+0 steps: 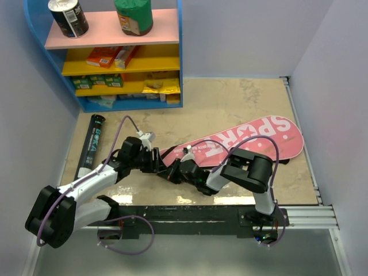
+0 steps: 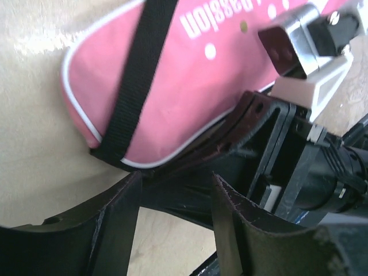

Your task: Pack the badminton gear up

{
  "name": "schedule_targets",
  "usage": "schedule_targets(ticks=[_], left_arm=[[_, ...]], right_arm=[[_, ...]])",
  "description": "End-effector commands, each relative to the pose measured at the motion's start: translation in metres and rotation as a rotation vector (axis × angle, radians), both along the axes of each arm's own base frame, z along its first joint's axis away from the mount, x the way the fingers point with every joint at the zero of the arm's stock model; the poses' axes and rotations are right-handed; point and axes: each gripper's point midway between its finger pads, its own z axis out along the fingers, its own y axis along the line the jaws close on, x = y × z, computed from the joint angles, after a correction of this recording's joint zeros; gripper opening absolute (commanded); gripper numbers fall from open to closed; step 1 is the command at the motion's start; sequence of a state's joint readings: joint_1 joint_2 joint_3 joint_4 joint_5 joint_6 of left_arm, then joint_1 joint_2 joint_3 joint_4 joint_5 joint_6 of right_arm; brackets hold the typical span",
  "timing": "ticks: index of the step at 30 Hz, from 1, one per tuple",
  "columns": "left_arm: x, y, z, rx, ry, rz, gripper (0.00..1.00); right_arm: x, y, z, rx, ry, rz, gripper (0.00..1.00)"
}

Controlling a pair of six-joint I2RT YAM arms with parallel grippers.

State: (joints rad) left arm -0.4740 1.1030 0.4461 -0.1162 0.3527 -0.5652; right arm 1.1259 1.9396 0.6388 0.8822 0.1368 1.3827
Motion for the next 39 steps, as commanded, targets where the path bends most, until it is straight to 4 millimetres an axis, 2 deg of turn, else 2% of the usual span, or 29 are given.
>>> schedule_targets(ticks=[1,4,6,8,15,16,17,20,21,22,23,24,25,26,27,29,30,31,32,33,34,35,36,37,38,39], left_arm=[[-0.01,-0.005,-0.002,-0.04,0.019,-0.02,0.55],[-0.012,-0.003,-0.007,-0.03,0.022,-0.021,0.55],[-0.011,-0.004,-0.007,-0.031,0.019,-0.021,0.54],[-0.01,-0.004,-0.006,-0.029,0.015,-0.021,0.54],[-0.007,-0.005,0.001,-0.035,-0.002,-0.023,0.54],[-0.004,-0.006,0.005,-0.034,-0.013,-0.023,0.54],[-0.004,-0.005,0.007,-0.024,-0.015,-0.025,0.54],[0.009,-0.005,0.026,-0.003,-0.061,-0.021,0.56],[0.019,-0.007,0.042,-0.005,-0.102,-0.015,0.56],[0.022,-0.007,0.049,-0.001,-0.116,-0.014,0.57],[0.023,-0.005,0.053,0.019,-0.12,-0.017,0.57],[0.033,-0.005,0.07,0.022,-0.166,-0.002,0.58],[0.036,-0.004,0.078,0.026,-0.185,0.004,0.59],[0.037,-0.001,0.084,0.04,-0.198,0.007,0.6],[0.046,0.0,0.1,0.045,-0.239,0.025,0.61],[0.051,0.004,0.11,0.07,-0.266,0.035,0.64],[0.057,0.005,0.121,0.078,-0.295,0.05,0.65],[0.058,0.008,0.124,0.091,-0.299,0.056,0.66],[0.061,0.009,0.129,0.101,-0.32,0.057,0.69],[0.065,0.011,0.137,0.111,-0.342,0.07,0.7],[0.067,0.014,0.139,0.125,-0.35,0.079,0.73],[0.069,0.016,0.143,0.138,-0.367,0.082,0.78],[0.074,0.018,0.151,0.149,-0.391,0.097,0.8],[0.076,0.019,0.156,0.153,-0.406,0.1,0.83],[0.078,0.02,0.162,0.156,-0.429,0.099,0.9],[0.08,0.021,0.168,0.157,-0.448,0.107,0.96]], right_arm=[[0.02,0.037,0.06,0.242,-0.088,-0.034,0.0],[0.019,0.048,0.068,0.268,-0.11,-0.011,0.0],[0.018,0.051,0.064,0.281,-0.104,-0.006,0.0],[0.016,0.055,0.069,0.319,-0.106,-0.005,0.0],[0.01,0.049,0.064,0.28,-0.107,0.009,0.01],[0.009,0.046,0.061,0.255,-0.099,0.01,0.06],[0.008,0.044,0.06,0.242,-0.101,0.012,0.18],[0.002,0.036,0.056,0.211,-0.096,0.026,0.37],[0.0,0.035,0.058,0.211,-0.099,0.033,0.4],[-0.002,0.03,0.054,0.194,-0.094,0.039,0.42],[-0.005,0.029,0.062,0.205,-0.103,0.056,0.48],[-0.009,0.027,0.065,0.204,-0.107,0.067,0.5],[-0.011,0.021,0.061,0.182,-0.102,0.074,0.53],[-0.013,0.018,0.077,0.193,-0.133,0.09,0.57],[-0.015,0.016,0.079,0.178,-0.143,0.101,0.59],[-0.019,0.007,0.074,0.081,-0.167,0.135,0.61],[-0.018,0.005,0.095,0.087,-0.205,0.134,0.62],[-0.02,-0.004,0.084,-0.002,-0.193,0.146,0.63],[-0.019,-0.01,0.086,-0.059,-0.235,0.157,0.64],[-0.011,-0.014,0.113,-0.06,-0.287,0.127,0.65],[-0.011,-0.03,0.098,-0.186,-0.267,0.126,0.65],[-0.008,-0.039,0.103,-0.246,-0.311,0.131,0.7],[-0.006,-0.044,0.127,-0.25,-0.355,0.125,0.73],[-0.001,-0.063,0.124,-0.346,-0.366,0.097,0.78],[0.001,-0.072,0.131,-0.396,-0.414,0.106,0.93],[0.005,-0.078,0.146,-0.415,-0.447,0.086,0.97]])
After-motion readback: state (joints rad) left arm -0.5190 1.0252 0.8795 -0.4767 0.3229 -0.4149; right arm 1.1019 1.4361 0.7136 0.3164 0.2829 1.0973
